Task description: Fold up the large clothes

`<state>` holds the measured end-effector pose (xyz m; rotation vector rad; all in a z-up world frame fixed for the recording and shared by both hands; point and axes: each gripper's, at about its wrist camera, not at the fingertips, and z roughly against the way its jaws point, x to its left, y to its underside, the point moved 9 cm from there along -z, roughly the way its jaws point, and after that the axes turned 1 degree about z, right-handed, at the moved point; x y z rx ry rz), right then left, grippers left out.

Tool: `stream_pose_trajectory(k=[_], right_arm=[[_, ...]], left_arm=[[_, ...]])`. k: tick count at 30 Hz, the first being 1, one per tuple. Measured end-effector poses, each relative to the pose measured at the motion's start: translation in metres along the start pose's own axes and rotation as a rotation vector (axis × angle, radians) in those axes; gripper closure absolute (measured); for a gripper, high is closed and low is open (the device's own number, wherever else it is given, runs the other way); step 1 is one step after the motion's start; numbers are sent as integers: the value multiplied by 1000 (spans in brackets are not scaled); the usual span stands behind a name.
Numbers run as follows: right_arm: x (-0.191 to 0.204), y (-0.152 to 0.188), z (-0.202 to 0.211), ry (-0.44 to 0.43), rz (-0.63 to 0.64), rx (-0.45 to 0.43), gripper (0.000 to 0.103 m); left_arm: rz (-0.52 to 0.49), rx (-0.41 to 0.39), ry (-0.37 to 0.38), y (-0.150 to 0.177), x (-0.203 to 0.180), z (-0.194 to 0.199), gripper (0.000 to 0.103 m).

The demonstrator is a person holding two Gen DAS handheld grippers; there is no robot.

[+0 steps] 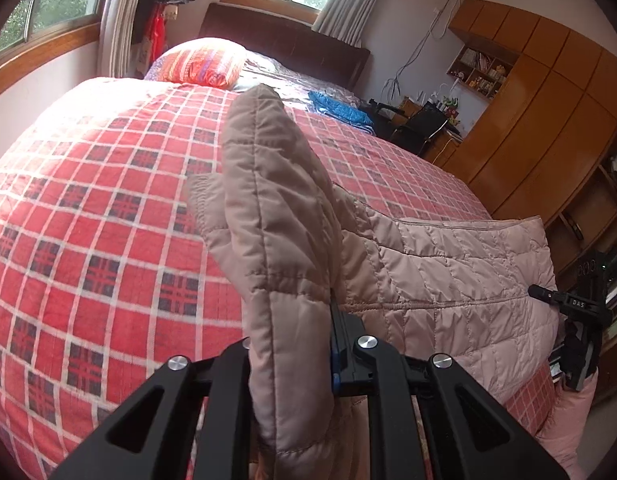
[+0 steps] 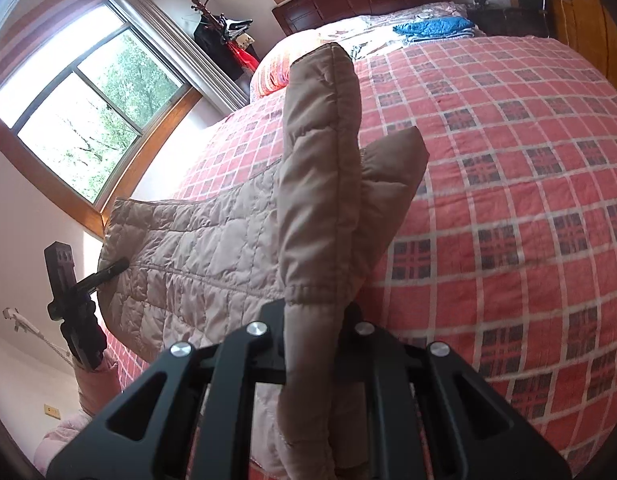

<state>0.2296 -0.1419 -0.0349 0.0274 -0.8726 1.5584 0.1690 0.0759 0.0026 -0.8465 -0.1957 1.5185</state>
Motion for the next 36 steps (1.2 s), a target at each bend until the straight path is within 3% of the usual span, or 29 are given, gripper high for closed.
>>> stream_pose_trajectory(k=[9,20,23,26,36], right_arm=[[-32,44,-36,23,-86,99,91],[-46,64,-60,22,-150,148,83],[-47,65,-60,21,-158,142,77],[-52,64,-47,88,-145,118,52],[-48,70,0,132,-116,64,52]], left_arm=[[10,78,-68,55,28,-28,82],[33,122,-84,80,54,-58,65],[20,119,-112,80,53,-54,58],[22,122,-135,77,54,-46,50],[27,61,-208,64,55,8,36]])
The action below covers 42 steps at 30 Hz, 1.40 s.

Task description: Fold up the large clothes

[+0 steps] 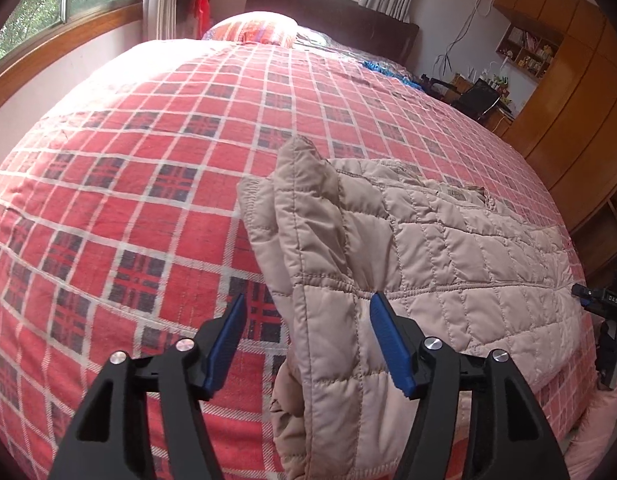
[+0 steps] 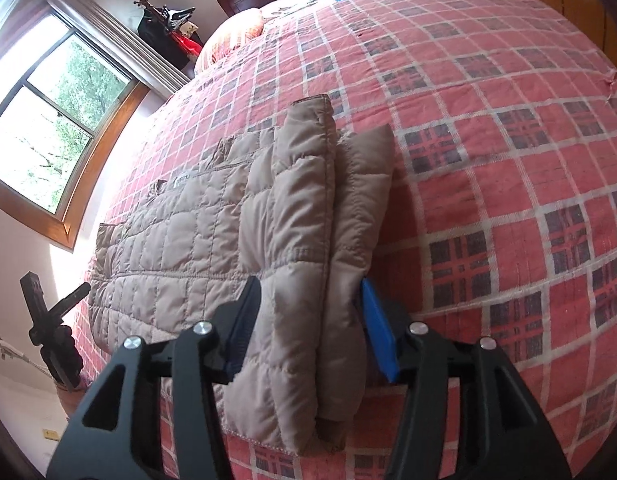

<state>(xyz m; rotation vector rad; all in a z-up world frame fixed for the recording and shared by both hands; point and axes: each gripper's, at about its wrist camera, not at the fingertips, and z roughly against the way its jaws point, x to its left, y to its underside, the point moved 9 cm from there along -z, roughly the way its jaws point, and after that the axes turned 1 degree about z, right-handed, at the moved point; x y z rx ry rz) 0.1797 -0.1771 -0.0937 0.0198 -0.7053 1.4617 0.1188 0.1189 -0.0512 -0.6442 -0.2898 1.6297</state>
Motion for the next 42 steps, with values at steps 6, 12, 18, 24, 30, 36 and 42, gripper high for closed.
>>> stream_pose_trajectory(k=[6,12,18,24,30,36,42], right_arm=[[12,-5,6,61,35,-20,65],[12,-15,18,63,15,-76,72],[34,-18,8,48,85,-7,74],[13,-6,-37,176,75,122,82],[-3,2,-58,170,47,157,88],[22,-6,-33,214,85,121,82],[102,9,-22,98,243,144,82]], left_arm=[[-21,-17,-19,-2,-7,13,35],[-29,37,-48,8,-3,-10,35],[-61,56,-76,11,-10,-24,35],[-75,80,-95,16,-8,-36,34],[-60,89,-77,17,-3,-45,28],[-37,65,-56,11,4,-28,28],[-18,66,-33,5,20,-14,27]])
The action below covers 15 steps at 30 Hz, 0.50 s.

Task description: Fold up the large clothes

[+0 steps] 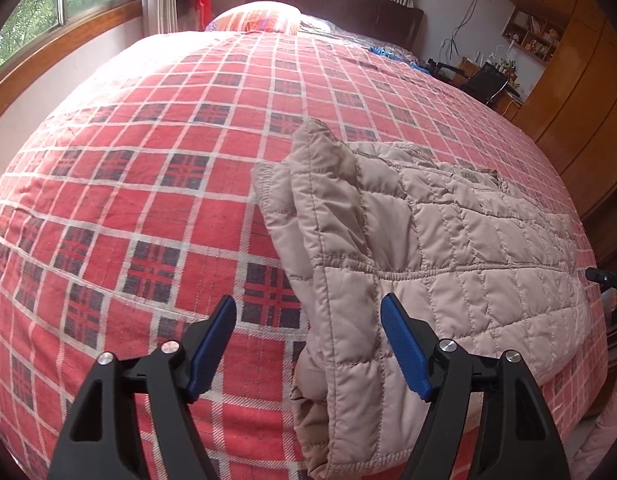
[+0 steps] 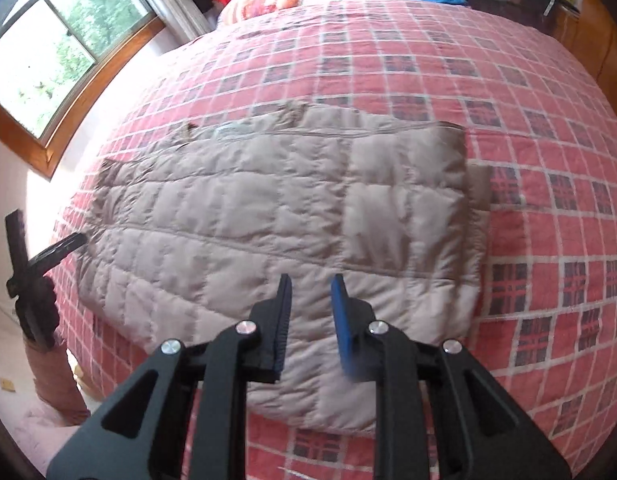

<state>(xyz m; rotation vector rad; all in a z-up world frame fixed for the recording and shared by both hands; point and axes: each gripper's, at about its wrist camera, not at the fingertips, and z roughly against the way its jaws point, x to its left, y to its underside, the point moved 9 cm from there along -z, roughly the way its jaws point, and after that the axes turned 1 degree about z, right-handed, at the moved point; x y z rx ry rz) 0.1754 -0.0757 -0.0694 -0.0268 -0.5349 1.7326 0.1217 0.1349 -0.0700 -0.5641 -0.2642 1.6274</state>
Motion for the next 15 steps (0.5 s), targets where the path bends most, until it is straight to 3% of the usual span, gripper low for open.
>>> stream_pose_trajectory(k=[3,7,11,15], right_arm=[[38,6,-17,-17,76,64,82],[62,16,-43,-6,111,141,82],[52,18,-63,7,70,183,86],[52,18,-85,-5,29,209,87]], left_arm=[[11,30,41,4,4,-8,24],[57,75,164,10,2,-21,22],[77,131,263,15,-8,-37,21],[71,133,300,13,-22,-47,17]])
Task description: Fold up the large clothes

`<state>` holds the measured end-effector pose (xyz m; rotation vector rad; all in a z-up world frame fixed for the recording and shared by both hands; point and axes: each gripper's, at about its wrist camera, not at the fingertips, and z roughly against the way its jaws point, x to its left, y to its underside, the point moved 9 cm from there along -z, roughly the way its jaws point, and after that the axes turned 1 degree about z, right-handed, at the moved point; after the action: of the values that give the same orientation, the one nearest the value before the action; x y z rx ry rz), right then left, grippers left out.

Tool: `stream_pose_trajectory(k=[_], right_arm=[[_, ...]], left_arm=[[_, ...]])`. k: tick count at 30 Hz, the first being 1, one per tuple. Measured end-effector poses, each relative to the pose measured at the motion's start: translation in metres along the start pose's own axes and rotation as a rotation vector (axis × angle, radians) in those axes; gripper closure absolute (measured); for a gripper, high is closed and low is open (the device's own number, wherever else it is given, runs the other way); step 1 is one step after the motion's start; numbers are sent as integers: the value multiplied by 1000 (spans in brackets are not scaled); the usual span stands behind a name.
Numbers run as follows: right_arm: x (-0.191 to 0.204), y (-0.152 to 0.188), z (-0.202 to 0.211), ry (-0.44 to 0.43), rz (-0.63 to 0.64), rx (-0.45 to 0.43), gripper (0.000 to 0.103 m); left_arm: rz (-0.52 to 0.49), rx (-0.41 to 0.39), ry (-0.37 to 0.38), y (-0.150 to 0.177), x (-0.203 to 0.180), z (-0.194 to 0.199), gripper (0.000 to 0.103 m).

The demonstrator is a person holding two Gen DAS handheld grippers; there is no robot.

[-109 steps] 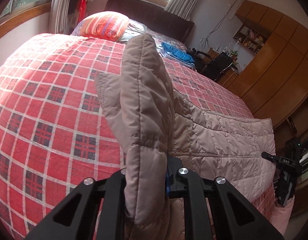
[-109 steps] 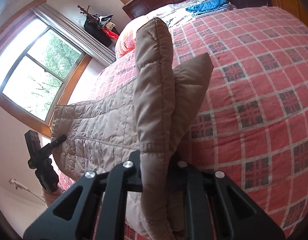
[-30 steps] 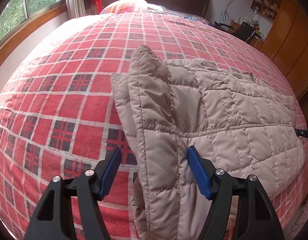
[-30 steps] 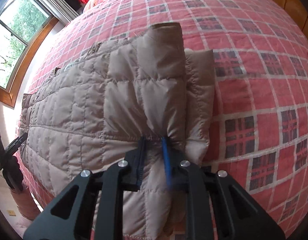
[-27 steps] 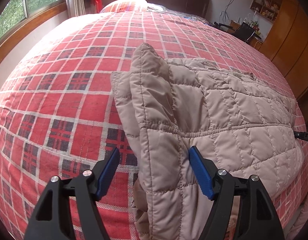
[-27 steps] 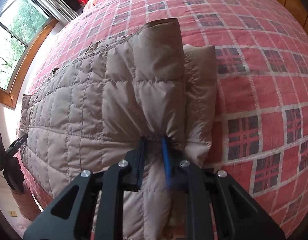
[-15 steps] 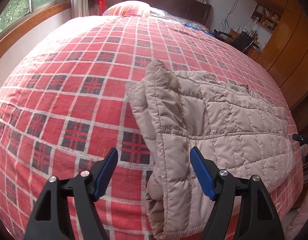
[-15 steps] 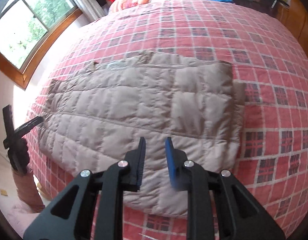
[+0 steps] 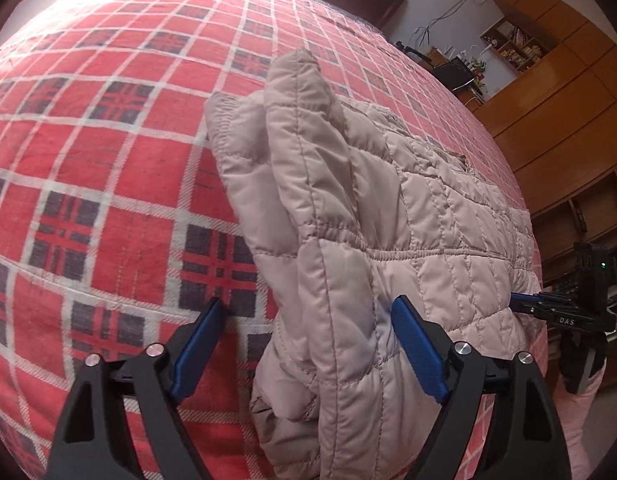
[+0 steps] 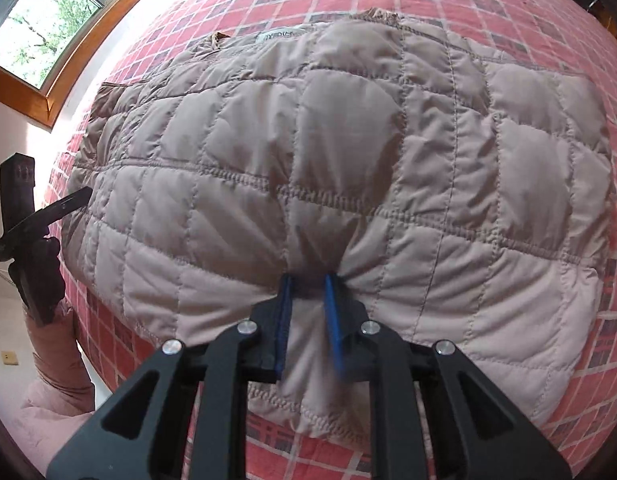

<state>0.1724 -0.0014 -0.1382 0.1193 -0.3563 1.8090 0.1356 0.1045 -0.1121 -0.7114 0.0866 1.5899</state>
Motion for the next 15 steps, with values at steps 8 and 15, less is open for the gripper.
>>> stream_pose_trajectory(k=[8,15], right_arm=[[6,1,-10,45,14,-7,87],[6,2,-8,20,7,-4,88]], left_arm=[[-41,18,16,2,-33,-11,62],[-88,-64,28,-10,-81,27,82]])
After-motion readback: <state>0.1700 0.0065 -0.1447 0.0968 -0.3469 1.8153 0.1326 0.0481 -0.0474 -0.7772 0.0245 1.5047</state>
